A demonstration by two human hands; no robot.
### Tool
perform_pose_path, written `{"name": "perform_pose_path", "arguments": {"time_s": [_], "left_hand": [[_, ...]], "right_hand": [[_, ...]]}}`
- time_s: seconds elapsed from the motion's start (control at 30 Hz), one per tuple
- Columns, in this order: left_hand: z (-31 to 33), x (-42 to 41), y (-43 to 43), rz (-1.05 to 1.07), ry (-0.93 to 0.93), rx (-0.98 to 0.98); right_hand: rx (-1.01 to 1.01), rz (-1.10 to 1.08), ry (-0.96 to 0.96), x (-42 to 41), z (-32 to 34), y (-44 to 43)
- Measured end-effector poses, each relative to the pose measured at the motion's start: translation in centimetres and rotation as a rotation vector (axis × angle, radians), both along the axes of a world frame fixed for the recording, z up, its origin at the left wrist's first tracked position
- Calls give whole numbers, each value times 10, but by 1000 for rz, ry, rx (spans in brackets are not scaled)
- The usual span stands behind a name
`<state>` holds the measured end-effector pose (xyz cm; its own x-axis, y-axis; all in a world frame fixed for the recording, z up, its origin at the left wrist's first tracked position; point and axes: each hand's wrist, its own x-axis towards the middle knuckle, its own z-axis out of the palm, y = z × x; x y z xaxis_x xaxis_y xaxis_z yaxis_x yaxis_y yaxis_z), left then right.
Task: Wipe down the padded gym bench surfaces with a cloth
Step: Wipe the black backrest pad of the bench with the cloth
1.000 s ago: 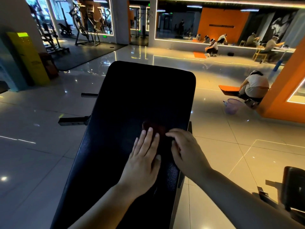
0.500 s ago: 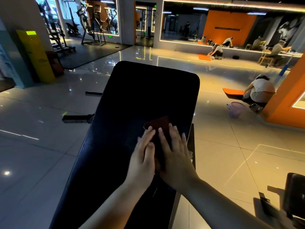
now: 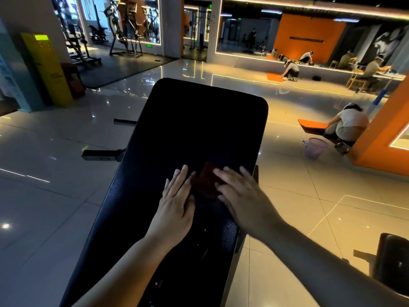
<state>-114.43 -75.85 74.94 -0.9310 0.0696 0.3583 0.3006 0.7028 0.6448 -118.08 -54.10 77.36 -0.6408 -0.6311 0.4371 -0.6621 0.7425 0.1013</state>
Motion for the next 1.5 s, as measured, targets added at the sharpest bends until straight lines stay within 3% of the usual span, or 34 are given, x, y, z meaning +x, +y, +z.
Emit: {"name": "perform_pose_path", "arguments": {"time_s": [0.2,0.4,0.53,0.63,0.77,0.83,0.97,1.13,1.23,1.33,1.5], "left_hand": [[3,2,2,-17,-23,-1],[-1,0,-3,-31,0,-19],[-2,-1,-5,-36,2,-4],[-1,-2,-5,-32,0,-6],[1,-2,-6,-48,-5,1],[1,-2,-8,-55,-5,7],[0,-2,-8,-59,-11,5],[-2,-3,-10,-59,-2,-16],[0,-2,-12,-73,-5,-13],[0,-1,-11,-74,-18,-12],[-1,0,-14,-93,-38,10]], "right_hand": [[-276,-245,-57,-22,21,-6],[-62,-23,-18,-17,19,8],[-289,-199,-53,-65,62,15],[-397,-251,-76,-59,52,-1],[-93,-11,-98,3,-1,-7],[-25,36,-67,-9,9,8],[-272,-160,-94,-25,22,4],[-112,-37,-12,4,-9,2],[-137,-176,122,-6,5,11],[-241,-274,-16,24,-13,-20],[-56,-54,28,48,-27,-19]]}}
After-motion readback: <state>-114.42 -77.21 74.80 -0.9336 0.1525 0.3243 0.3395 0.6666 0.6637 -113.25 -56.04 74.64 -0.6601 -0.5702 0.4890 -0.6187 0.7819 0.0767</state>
